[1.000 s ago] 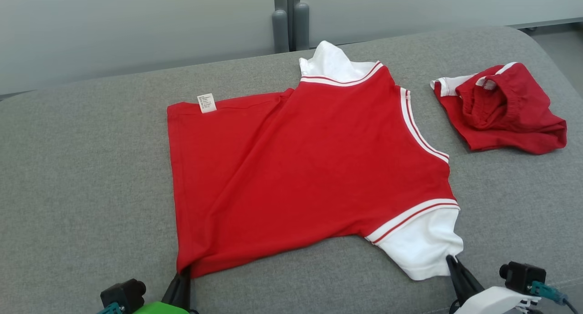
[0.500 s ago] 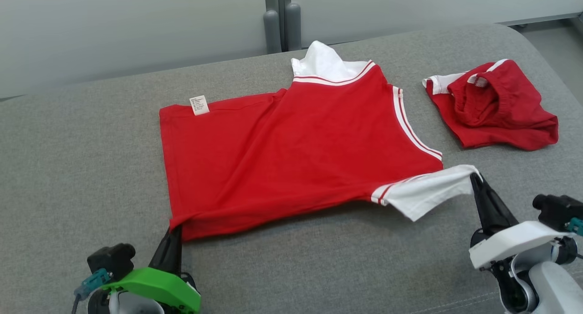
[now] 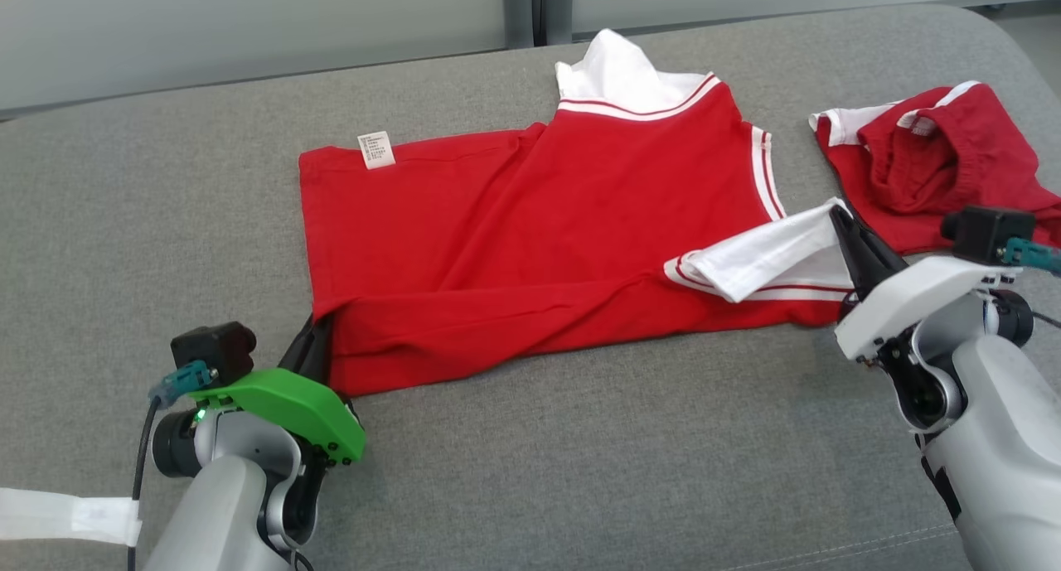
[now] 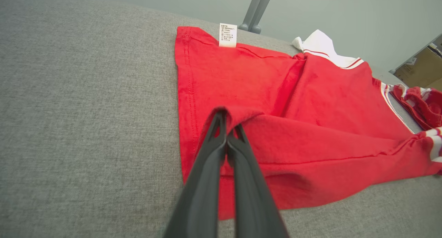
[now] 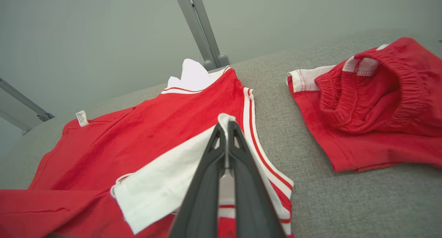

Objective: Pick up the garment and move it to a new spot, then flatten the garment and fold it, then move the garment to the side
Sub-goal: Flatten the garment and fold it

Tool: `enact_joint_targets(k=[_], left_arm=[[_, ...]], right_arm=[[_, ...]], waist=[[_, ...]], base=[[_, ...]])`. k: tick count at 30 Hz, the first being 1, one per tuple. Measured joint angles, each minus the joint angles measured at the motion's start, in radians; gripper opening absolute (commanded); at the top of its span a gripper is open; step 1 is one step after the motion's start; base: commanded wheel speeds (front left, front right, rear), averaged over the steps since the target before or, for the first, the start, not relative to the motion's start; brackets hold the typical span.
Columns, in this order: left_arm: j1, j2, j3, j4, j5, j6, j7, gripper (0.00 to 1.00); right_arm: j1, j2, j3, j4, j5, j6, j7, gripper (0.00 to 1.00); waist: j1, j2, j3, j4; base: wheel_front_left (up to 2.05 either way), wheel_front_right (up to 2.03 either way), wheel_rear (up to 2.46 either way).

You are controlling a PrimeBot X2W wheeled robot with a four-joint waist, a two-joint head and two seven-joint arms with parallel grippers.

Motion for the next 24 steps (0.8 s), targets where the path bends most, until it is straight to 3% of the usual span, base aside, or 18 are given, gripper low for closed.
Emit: enact_joint_targets(k=[10,11,12,13,14,15,24], left_arm=[[-0.102,-0.005,-0.002,0.089,0.009,0.013,0.023,0.0],[-0.111,-0.007,-0.004,0.098,0.01,0.013,0.023,0.0],[-0.118,-0.01,-0.004,0.106,0.011,0.013,0.022,0.07],[-0.123,-0.012,-0.003,0.111,0.011,0.013,0.022,0.33],[-0.127,-0.013,-0.002,0.116,0.011,0.013,0.02,0.49],[-0.13,-0.014,0.0,0.121,0.01,0.013,0.016,0.97],[-0.156,-0.014,0.035,0.131,0.003,0.007,-0.057,1.0]], right_arm=[[-0.135,0.016,0.004,0.143,-0.002,-0.015,0.053,0.0],[-0.144,0.018,0.002,0.157,-0.002,-0.015,0.053,0.12],[-0.151,0.019,-0.001,0.168,-0.002,-0.022,0.052,0.31],[-0.159,0.02,-0.004,0.179,-0.002,-0.024,0.052,0.5],[-0.166,0.021,-0.007,0.185,-0.002,-0.024,0.047,0.94],[-0.173,0.026,-0.009,0.192,-0.002,-0.024,0.039,1.0],[-0.227,0.024,-0.015,0.236,-0.003,-0.021,-0.027,1.0]], waist=[[0.0,0.0,0.065,0.017],[0.0,0.0,0.07,0.02],[0.0,0.0,0.075,0.023],[0.0,0.0,0.079,0.026],[0.0,0.0,0.083,0.029],[0.0,0.0,0.086,0.032],[0.0,0.0,0.088,0.032]], base=[[0.0,0.0,0.0],[0.0,0.0,0.0],[0.0,0.0,0.0],[0.0,0.0,0.0],[0.0,0.0,0.0],[0.0,0.0,0.0],[0.0,0.0,0.0]])
